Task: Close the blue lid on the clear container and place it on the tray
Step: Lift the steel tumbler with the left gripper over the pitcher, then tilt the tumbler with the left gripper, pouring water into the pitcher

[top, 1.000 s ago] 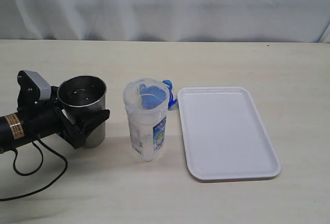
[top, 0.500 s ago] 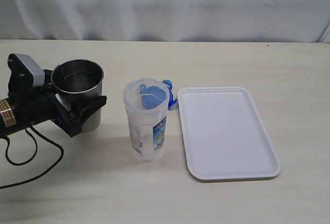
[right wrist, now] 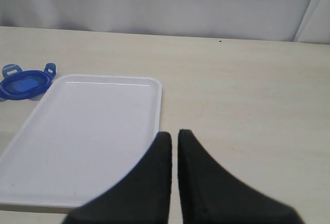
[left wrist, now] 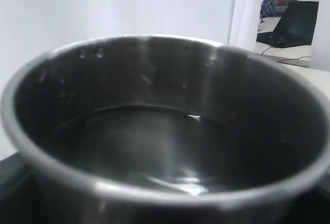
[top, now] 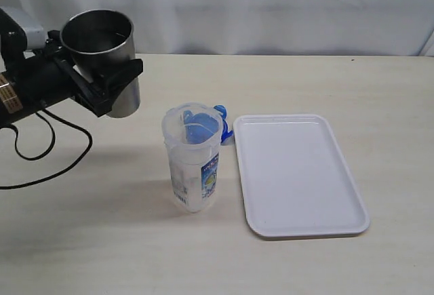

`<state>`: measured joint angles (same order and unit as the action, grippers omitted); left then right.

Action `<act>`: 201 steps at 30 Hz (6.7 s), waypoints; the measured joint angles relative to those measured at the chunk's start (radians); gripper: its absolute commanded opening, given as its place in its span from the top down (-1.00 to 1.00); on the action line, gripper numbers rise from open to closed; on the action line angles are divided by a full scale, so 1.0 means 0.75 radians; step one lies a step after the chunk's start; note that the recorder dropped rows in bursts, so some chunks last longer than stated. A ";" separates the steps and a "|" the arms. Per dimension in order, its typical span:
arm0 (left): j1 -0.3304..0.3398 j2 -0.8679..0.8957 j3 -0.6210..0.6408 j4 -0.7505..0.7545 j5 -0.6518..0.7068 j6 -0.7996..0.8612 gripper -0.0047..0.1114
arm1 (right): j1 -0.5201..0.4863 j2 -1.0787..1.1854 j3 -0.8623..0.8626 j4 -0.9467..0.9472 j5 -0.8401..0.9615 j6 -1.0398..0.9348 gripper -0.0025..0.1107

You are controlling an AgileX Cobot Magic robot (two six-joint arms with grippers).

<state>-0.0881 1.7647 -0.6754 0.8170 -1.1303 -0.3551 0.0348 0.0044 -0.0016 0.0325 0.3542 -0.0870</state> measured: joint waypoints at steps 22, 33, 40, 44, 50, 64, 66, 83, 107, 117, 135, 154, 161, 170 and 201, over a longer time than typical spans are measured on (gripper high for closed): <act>-0.194 0.000 -0.149 0.166 0.209 0.090 0.92 | 0.000 0.000 0.000 0.000 0.000 0.000 0.88; -0.194 0.000 -0.149 0.166 0.238 0.294 0.92 | 0.000 0.000 0.000 0.000 0.000 0.000 0.88; -0.194 0.000 -0.149 0.166 0.238 0.330 0.92 | 0.000 0.000 0.000 0.000 0.000 0.000 0.88; -0.194 0.000 -0.149 0.188 0.250 0.332 0.92 | 0.000 0.000 0.000 0.000 0.000 0.000 0.88; -0.194 0.000 -0.149 0.220 0.278 0.335 0.92 | 0.000 0.000 0.000 0.000 0.000 0.000 0.88; -0.194 0.000 -0.149 0.245 0.281 0.376 0.92 | 0.000 0.000 0.000 0.000 0.000 0.000 0.88; -0.194 0.000 -0.149 0.245 0.284 0.407 0.92 | 0.000 0.000 0.000 0.000 0.000 0.000 0.88; -0.194 0.000 -0.149 0.245 0.296 0.587 0.92 | 0.000 0.000 0.000 0.000 0.000 0.000 0.88; -0.194 0.000 -0.149 0.211 0.288 0.735 0.92 | 0.000 0.000 0.000 0.000 0.000 0.000 0.88; -0.194 0.000 -0.149 0.211 0.288 0.806 0.92 | 0.000 0.000 0.000 0.000 0.000 0.000 0.88; -0.194 0.000 -0.149 0.201 0.279 0.884 0.92 | 0.000 0.000 0.000 0.000 0.000 0.000 0.88; -0.194 0.000 -0.149 0.096 0.274 0.893 0.92 | 0.000 0.000 0.000 0.000 0.000 0.000 0.88; -0.197 0.000 -0.149 0.096 0.274 0.893 0.92 | 0.000 0.000 0.000 0.000 0.000 0.000 0.88; -0.244 0.000 -0.149 0.088 0.295 0.910 0.92 | 0.000 0.000 0.000 0.000 0.000 0.000 0.88; -0.244 0.000 -0.149 0.035 0.295 1.103 0.92 | 0.000 0.000 0.000 0.000 0.000 0.000 0.88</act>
<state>-0.2713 1.7647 -0.7871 0.8431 -0.9094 0.4725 0.0348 0.0044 -0.0016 0.0325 0.3542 -0.0870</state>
